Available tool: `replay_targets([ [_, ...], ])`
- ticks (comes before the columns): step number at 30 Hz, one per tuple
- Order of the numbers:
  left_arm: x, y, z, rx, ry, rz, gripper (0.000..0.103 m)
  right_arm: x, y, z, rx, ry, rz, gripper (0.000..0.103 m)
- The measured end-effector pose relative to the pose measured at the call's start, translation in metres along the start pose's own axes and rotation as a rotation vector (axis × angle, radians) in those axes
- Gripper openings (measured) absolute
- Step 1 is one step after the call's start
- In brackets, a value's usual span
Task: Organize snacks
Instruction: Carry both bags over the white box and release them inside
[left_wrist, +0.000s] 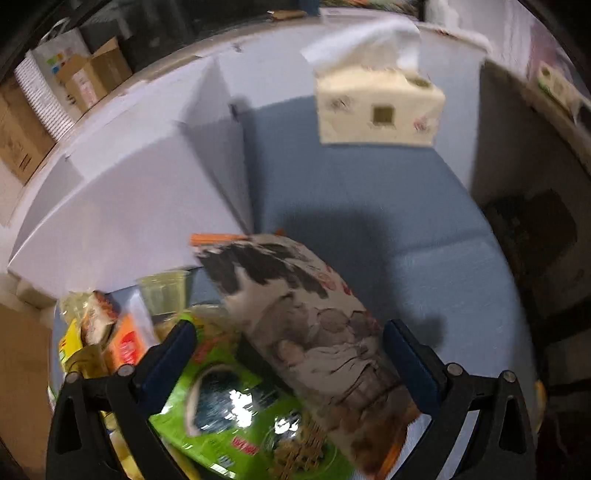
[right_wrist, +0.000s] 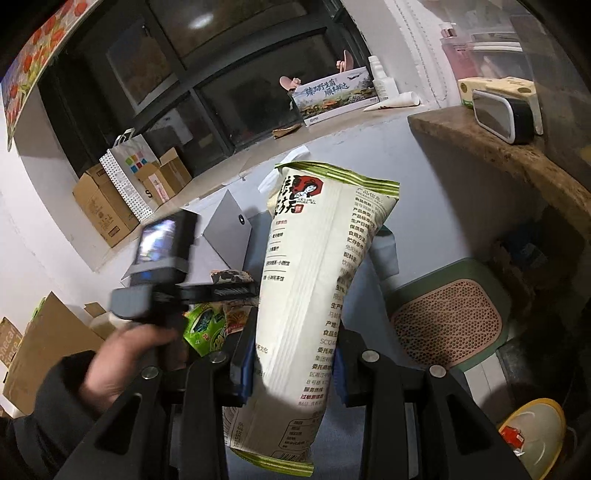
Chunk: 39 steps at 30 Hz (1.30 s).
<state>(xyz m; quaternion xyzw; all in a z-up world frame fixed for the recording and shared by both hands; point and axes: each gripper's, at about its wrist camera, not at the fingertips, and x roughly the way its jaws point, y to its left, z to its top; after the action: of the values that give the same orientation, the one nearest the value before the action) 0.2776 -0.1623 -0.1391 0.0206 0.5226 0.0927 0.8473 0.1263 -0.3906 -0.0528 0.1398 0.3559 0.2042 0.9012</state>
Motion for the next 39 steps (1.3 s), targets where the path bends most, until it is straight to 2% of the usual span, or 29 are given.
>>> replay_targets([
  [1, 0.004, -0.002, -0.002, 0.004, 0.006, -0.016, 0.062, 0.000, 0.001, -0.001, -0.004, 0.002, 0.002, 0.036],
  [2, 0.005, -0.002, -0.005, -0.005, 0.014, -0.046, 0.060, 0.000, 0.002, -0.002, -0.005, 0.002, 0.006, 0.036],
  [4, 0.002, 0.000, -0.010, -0.011, 0.004, -0.078, 0.051, 0.000, 0.004, -0.005, -0.012, 0.006, 0.011, 0.036],
  [8, -0.015, 0.009, -0.022, 0.001, -0.037, -0.126, 0.045, -0.002, 0.010, -0.006, -0.024, 0.001, 0.020, 0.036],
  [11, -0.049, 0.027, -0.036, -0.002, -0.096, -0.189, 0.043, -0.004, 0.017, -0.005, -0.042, -0.006, 0.029, 0.036],
  [17, -0.123, 0.090, -0.069, -0.024, -0.301, -0.387, 0.043, 0.006, 0.037, 0.000, -0.079, 0.004, 0.075, 0.036],
  [19, -0.144, 0.118, -0.073, -0.041, -0.363, -0.424, 0.043, 0.018, 0.047, 0.004, -0.094, 0.023, 0.095, 0.036],
  [21, -0.162, 0.153, -0.069, -0.060, -0.427, -0.422, 0.043, 0.031, 0.058, 0.010, -0.107, 0.034, 0.113, 0.036],
  [23, -0.171, 0.179, -0.059, -0.079, -0.468, -0.390, 0.043, 0.049, 0.077, 0.021, -0.136, 0.050, 0.138, 0.036],
  [26, -0.163, 0.219, -0.033, -0.129, -0.497, -0.358, 0.043, 0.084, 0.113, 0.045, -0.177, 0.074, 0.200, 0.036],
  [28, -0.150, 0.245, -0.010, -0.151, -0.500, -0.317, 0.043, 0.110, 0.136, 0.066, -0.188, 0.089, 0.223, 0.036],
  [33, -0.116, 0.287, 0.037, -0.174, -0.461, -0.288, 0.043, 0.178, 0.193, 0.120, -0.263, 0.116, 0.222, 0.036],
  [37, -0.086, 0.292, 0.069, -0.146, -0.443, -0.244, 0.043, 0.234, 0.230, 0.149, -0.347, 0.178, 0.157, 0.036],
  [39, -0.075, 0.298, 0.074, -0.146, -0.430, -0.244, 0.043, 0.261, 0.237, 0.157, -0.357, 0.210, 0.124, 0.036],
])
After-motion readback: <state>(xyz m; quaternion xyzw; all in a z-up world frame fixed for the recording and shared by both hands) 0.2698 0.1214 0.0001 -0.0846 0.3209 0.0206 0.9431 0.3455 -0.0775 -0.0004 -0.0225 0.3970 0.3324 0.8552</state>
